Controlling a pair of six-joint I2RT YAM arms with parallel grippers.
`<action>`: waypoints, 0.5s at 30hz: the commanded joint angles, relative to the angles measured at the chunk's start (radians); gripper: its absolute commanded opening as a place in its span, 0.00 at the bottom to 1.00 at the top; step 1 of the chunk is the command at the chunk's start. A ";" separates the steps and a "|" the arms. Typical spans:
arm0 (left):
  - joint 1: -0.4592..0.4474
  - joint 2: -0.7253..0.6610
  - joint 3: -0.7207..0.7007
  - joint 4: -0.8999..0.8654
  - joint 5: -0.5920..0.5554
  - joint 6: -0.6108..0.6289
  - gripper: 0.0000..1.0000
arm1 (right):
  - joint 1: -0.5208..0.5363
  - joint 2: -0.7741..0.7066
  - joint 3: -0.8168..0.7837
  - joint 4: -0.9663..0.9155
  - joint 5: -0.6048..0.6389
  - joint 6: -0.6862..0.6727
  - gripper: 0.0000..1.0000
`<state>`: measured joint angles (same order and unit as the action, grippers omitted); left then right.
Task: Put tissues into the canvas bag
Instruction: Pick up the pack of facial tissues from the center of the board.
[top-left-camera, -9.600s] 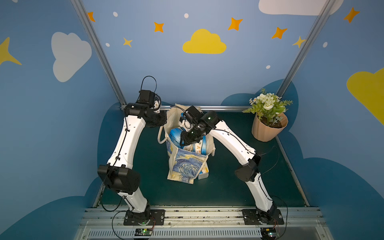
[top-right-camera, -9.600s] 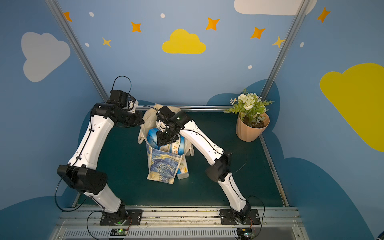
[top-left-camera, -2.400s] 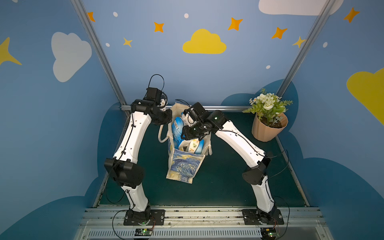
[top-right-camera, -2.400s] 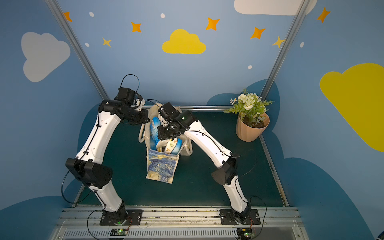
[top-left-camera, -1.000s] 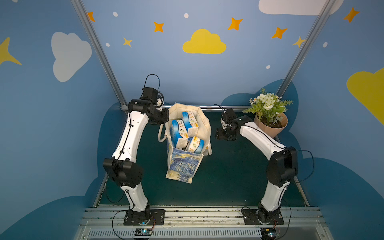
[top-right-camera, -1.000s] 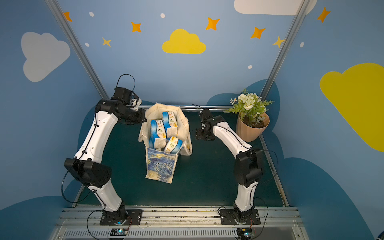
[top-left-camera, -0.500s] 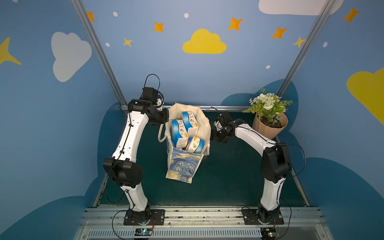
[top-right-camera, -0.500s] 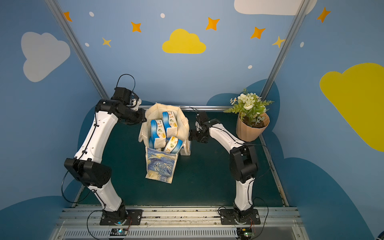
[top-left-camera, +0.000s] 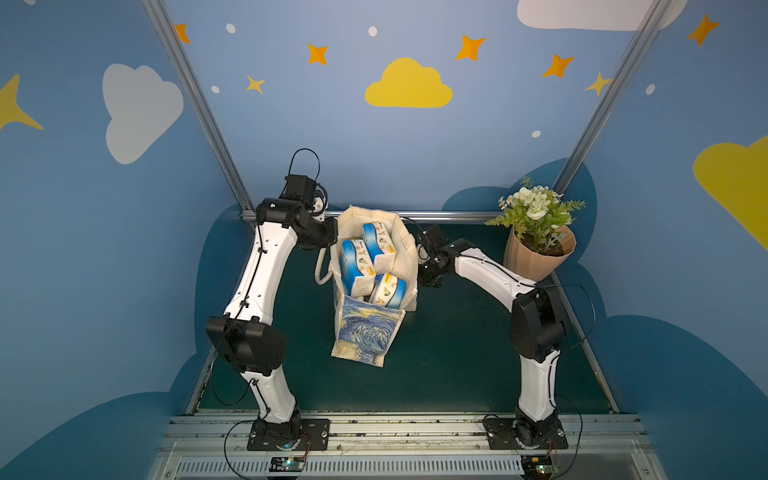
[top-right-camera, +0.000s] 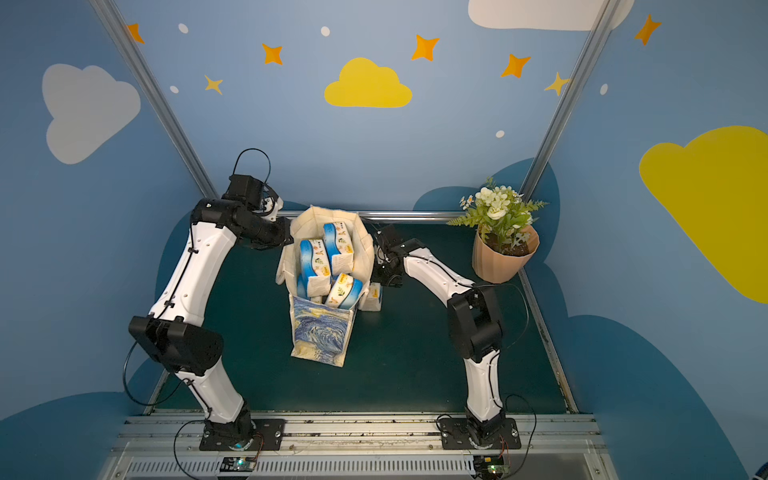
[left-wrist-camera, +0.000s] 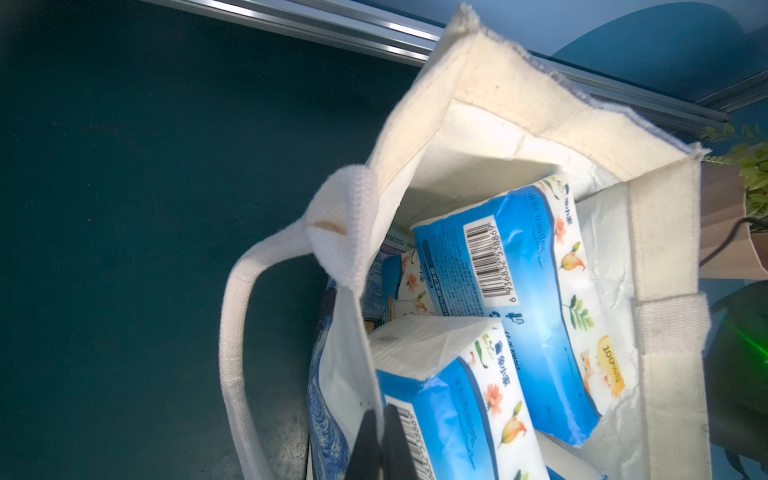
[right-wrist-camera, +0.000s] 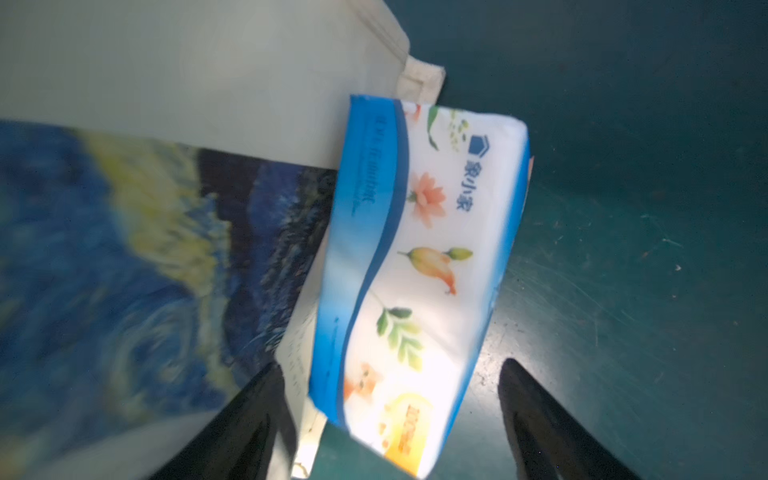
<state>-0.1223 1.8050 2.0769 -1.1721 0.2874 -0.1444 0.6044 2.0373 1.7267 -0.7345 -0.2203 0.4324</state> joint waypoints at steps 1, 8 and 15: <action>0.006 0.005 -0.001 0.040 0.018 0.000 0.04 | 0.042 0.047 0.050 -0.087 0.073 -0.027 0.83; 0.004 0.011 0.004 0.045 0.027 -0.005 0.04 | 0.081 0.110 0.111 -0.110 0.107 -0.046 0.83; 0.004 0.013 0.003 0.043 0.022 -0.003 0.04 | 0.070 0.152 0.127 -0.206 0.239 -0.038 0.83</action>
<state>-0.1223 1.8091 2.0754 -1.1713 0.2947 -0.1471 0.6720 2.1525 1.8450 -0.8562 -0.0643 0.4026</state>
